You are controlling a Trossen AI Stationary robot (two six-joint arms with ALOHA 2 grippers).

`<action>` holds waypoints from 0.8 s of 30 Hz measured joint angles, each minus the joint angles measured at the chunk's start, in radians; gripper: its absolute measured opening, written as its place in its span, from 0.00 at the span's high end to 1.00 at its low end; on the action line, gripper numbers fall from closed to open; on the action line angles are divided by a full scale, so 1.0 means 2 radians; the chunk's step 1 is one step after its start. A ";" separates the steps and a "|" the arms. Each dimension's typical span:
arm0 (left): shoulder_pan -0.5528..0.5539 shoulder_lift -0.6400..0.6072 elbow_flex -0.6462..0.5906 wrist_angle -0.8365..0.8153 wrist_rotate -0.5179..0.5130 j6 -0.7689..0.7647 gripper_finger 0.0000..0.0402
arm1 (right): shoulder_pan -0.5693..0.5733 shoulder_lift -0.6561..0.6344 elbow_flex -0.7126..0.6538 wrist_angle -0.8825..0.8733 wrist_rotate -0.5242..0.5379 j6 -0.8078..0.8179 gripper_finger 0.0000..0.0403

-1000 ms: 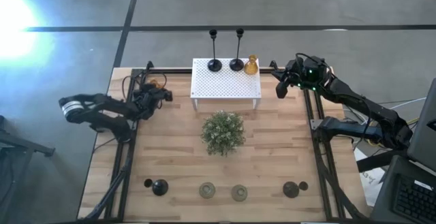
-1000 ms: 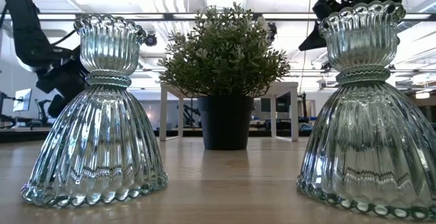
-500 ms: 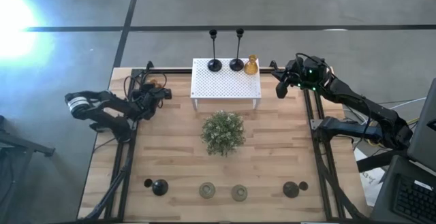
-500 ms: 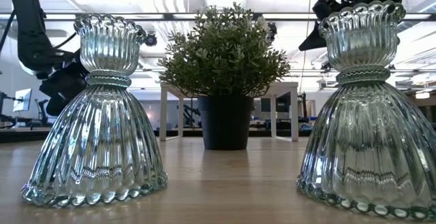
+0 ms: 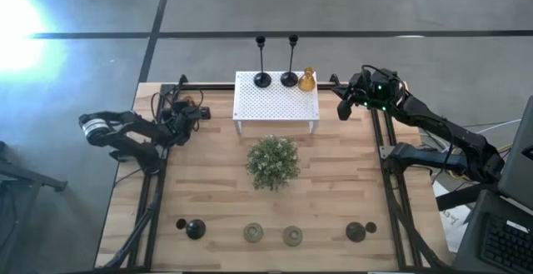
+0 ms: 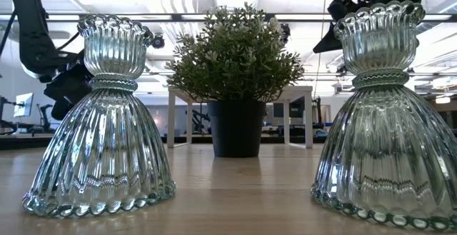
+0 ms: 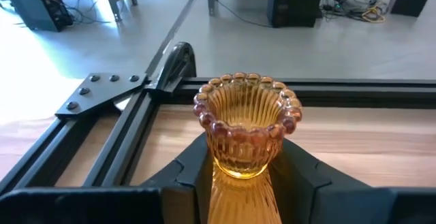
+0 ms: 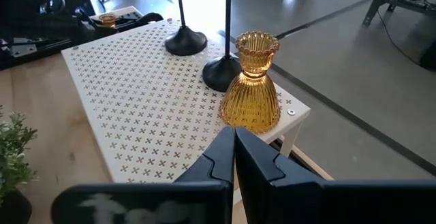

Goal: Pick & Place candle stick holders
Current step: Put the orange glass candle holder on the shelf

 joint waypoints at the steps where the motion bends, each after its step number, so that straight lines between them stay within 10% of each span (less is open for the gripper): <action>1: 0.000 0.000 0.000 0.002 0.001 0.003 0.71 | 0.000 0.000 0.000 0.000 0.000 0.000 0.98; 24: 0.000 -0.006 -0.001 0.025 0.076 0.042 0.71 | 0.000 0.000 0.000 0.000 -0.001 0.000 0.98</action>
